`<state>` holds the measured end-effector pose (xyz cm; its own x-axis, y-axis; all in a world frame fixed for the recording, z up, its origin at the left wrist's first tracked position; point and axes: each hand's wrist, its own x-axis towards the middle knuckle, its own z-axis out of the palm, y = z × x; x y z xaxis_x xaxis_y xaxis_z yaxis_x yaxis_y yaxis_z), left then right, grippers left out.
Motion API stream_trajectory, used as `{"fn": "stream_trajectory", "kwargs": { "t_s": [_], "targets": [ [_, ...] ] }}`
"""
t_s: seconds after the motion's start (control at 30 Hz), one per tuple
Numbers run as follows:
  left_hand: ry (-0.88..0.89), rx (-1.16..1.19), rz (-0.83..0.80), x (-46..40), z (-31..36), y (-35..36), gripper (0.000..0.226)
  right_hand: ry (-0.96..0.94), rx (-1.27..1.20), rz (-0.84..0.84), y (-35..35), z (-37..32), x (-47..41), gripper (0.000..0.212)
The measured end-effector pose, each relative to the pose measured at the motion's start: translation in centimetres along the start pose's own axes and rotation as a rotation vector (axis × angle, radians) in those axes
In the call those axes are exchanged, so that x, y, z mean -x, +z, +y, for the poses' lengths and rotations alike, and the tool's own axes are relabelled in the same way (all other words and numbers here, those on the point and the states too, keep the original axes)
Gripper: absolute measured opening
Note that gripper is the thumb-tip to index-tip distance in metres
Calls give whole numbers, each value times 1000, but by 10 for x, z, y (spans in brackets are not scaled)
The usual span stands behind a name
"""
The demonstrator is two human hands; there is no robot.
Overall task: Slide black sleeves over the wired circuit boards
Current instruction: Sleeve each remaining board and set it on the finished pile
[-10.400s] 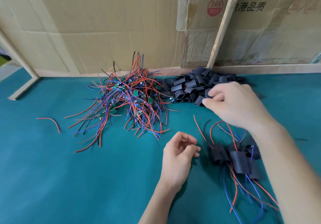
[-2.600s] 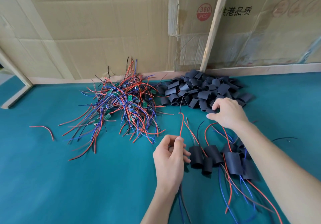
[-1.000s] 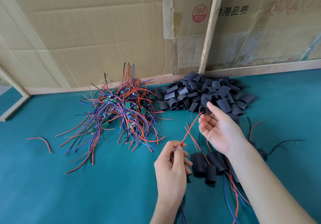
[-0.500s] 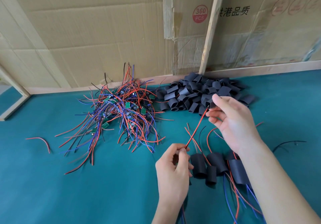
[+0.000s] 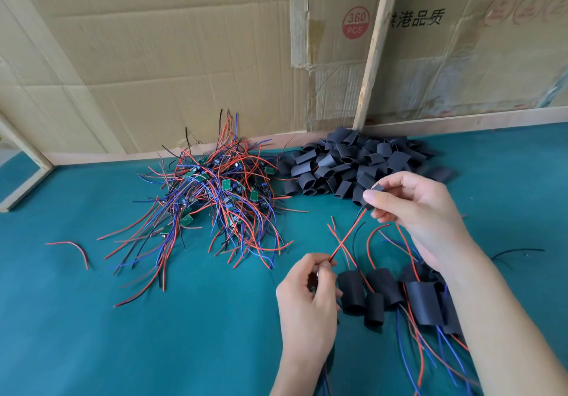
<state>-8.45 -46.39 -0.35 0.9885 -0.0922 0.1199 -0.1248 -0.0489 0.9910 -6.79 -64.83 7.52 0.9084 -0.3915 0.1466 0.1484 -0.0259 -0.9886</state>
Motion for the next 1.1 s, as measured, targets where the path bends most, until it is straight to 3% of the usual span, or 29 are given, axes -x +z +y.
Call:
{"fn": "stream_trajectory", "kwargs": {
  "t_s": [0.2,0.37,0.43,0.53,0.6,0.7,0.77,0.97,1.1],
  "targets": [
    [8,29,23,-1,-3,0,32,292,-333,-81,6,12,-1,21],
    [37,67,51,-4,-5,-1,28,398,-283,-169,27,19,9,38],
    [42,91,47,-4,-5,-1,20,399,-177,-225,32,21,12,46],
    [1,178,27,-5,-5,-3,12,387,-74,-266,40,26,18,29],
    [-38,234,-12,-6,-5,-5,18,355,-6,-282,43,27,20,23],
    [-62,276,-83,-10,-3,-8,41,310,98,-253,42,28,19,33],
    [-69,294,-100,-10,-3,-7,44,281,122,-236,38,29,21,43],
    [-104,418,-143,-9,-8,-10,33,247,83,-355,26,26,24,30],
    [-102,416,-168,-10,-12,-14,23,269,78,-418,19,29,26,39]
  ]
}}
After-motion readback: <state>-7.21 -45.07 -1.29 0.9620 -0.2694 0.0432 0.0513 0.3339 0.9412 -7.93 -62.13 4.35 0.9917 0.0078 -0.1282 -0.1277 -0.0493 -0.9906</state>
